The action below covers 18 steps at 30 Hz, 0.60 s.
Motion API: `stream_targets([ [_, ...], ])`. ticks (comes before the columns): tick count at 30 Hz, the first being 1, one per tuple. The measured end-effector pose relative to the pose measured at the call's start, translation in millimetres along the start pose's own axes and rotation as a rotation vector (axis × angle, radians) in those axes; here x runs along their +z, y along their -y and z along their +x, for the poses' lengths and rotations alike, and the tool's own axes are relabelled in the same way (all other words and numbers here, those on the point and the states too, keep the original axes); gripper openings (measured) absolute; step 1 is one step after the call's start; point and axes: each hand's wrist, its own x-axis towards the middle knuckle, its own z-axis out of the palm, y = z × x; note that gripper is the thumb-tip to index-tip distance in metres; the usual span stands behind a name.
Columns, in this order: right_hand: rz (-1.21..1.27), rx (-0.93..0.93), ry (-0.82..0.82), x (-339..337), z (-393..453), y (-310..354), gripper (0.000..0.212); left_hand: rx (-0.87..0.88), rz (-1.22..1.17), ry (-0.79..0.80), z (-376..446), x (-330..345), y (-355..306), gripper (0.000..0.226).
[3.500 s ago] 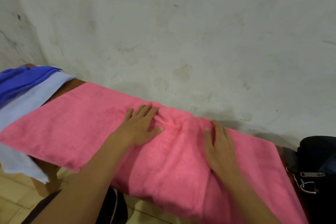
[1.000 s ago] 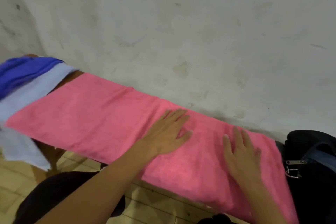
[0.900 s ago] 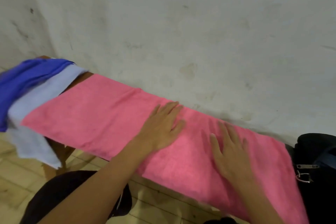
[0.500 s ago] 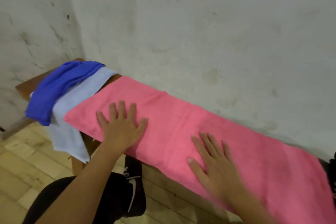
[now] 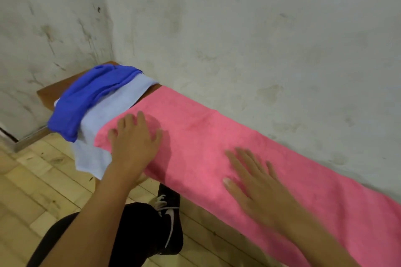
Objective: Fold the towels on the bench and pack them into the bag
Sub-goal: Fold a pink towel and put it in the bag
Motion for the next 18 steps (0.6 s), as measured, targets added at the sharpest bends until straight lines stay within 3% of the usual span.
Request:
stream_targets([
  [2, 0.039, -0.078, 0.04, -7, 38, 16, 0.069, -0.043, -0.03, -0.03, 10, -3, 12, 0.063],
  [5, 0.007, -0.141, 0.004, -6, 102, 36, 0.067, -0.06, 0.003, 0.097, 15, 5, 23, 0.065],
  [8, -0.009, -0.111, -0.041, 4, 147, 43, 0.068, -0.072, 0.09, 0.25, 17, 13, 28, 0.073],
  [12, -0.054, -0.051, -0.074, 25, 156, 42, 0.069, -0.095, 0.118, 0.309, 21, 8, 31, 0.081],
  [15, -0.051, -0.057, -0.109, 31, 150, 43, 0.072, -0.08, 0.054, 0.201, 21, 3, 32, 0.077],
  [18, -0.04, -0.06, -0.112, 29, 148, 45, 0.072, -0.092, -0.054, -0.012, 23, -7, 35, 0.05],
])
